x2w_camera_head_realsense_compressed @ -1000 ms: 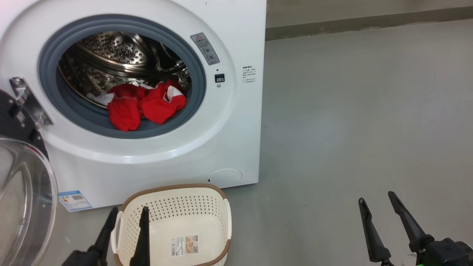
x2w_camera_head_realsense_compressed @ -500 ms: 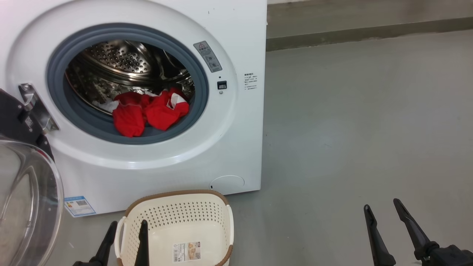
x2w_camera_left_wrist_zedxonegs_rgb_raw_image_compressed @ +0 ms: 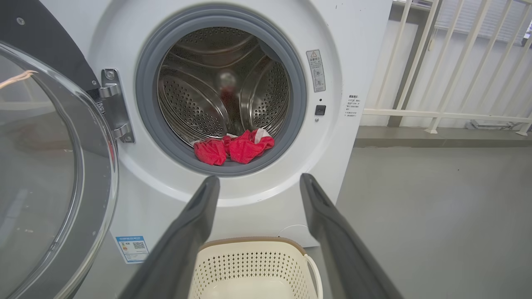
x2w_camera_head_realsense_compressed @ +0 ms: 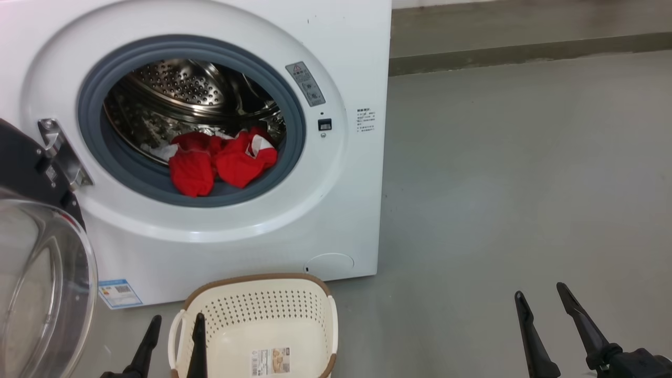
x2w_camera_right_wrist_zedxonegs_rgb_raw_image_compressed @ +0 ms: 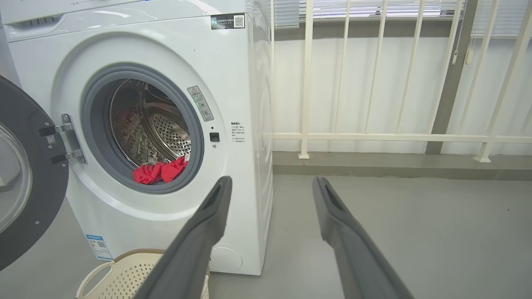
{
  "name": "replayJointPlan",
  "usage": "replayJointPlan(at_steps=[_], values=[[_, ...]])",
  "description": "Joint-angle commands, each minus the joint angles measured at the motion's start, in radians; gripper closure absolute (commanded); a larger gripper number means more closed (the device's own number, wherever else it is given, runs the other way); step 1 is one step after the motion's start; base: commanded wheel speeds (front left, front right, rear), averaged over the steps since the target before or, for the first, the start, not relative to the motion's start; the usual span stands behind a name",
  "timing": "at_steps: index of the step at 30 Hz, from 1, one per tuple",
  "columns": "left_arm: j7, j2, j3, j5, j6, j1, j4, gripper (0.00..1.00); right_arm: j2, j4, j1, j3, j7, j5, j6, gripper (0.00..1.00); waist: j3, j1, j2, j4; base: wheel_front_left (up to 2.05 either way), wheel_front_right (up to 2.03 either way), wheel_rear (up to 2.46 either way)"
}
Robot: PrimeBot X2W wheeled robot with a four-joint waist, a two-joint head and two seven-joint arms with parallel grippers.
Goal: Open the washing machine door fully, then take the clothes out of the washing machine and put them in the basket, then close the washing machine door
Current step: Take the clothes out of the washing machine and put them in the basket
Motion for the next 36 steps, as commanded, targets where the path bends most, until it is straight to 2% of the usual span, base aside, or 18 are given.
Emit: replayJointPlan(at_steps=[1,9,19,36], values=[[-0.008,0.013,0.028,0.005,0.006,-0.022,-0.025,0.0,-0.014,-0.024,-0.031,0.023,-0.006,0.0,0.006,0.0,0.0,0.0,0.0,0.0,1.12,-1.12,0.0],[-0.016,0.017,0.022,-0.011,-0.006,-0.023,-0.04,0.0,-0.014,-0.02,-0.032,0.026,-0.006,0.006,0.006,0.0,0.001,0.0,0.0,0.0,1.11,-1.11,0.0],[-0.014,0.016,0.006,-0.035,-0.024,-0.025,-0.061,0.0,-0.014,-0.023,-0.034,0.016,-0.006,0.01,0.006,0.0,0.009,0.0,0.0,0.012,0.13,-0.13,0.0],[-0.013,0.012,-0.013,-0.032,0.002,-0.026,-0.065,0.0,-0.014,-0.022,-0.036,0.014,-0.006,-0.002,0.006,0.0,0.014,0.0,0.0,0.022,0.0,0.0,0.0]])
